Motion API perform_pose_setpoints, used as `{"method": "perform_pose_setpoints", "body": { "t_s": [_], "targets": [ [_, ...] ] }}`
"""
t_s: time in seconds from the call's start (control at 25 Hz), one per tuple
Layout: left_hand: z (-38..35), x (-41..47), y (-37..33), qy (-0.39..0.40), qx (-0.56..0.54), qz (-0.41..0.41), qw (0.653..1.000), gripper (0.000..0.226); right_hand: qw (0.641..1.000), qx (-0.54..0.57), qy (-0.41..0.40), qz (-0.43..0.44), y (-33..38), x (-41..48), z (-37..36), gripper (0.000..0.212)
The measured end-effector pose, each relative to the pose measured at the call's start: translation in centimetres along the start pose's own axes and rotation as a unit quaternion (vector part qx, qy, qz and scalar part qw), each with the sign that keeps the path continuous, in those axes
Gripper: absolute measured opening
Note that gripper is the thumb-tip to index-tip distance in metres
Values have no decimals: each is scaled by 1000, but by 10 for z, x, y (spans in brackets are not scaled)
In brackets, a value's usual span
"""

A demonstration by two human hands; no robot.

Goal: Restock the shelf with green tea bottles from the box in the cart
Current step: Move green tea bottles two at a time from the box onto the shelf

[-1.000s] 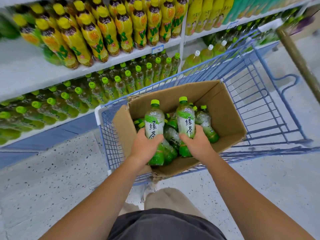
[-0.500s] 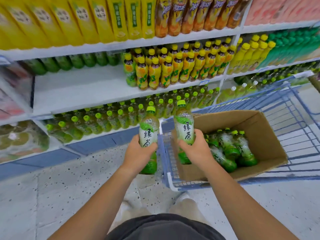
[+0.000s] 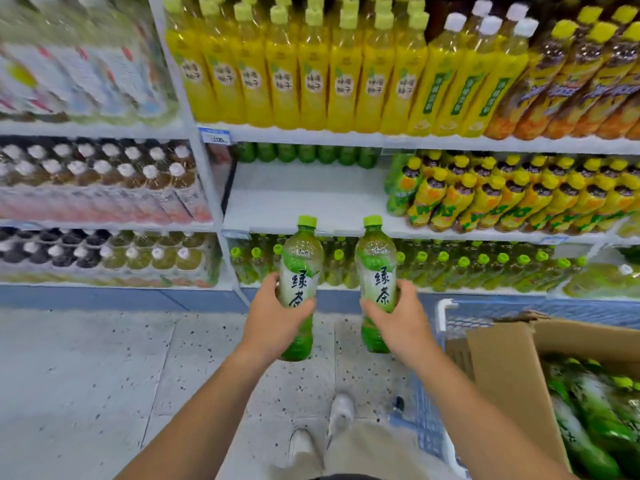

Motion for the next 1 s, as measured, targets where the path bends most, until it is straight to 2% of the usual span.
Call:
{"method": "perform_pose_setpoints", "body": {
  "t_s": [0.16, 0.56, 0.76, 1.0],
  "targets": [
    [40, 35, -3, -41, 11, -6, 999, 50, 999, -4, 41, 15, 32, 53, -43, 47],
    [85, 173, 3, -72, -10, -26, 997, 49, 987, -20, 140, 81, 84, 175, -129, 60],
    [94, 266, 36, -72, -7, -50, 996, 53, 986, -11, 114, 118, 77, 252, -190, 60],
    [89, 357, 58, -107, 26, -133, 985, 56, 982, 17, 33, 187, 70, 336, -228, 70]
  ]
}}
Point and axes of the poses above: each hand's wrist, its own x-axis towards the middle knuckle, its own z-axis out of the back of the hand, y = z × x, the point moved 3 cm from there along x, towards the middle knuckle, and after that the axes turned 1 degree about x, right-handed, at the moved point
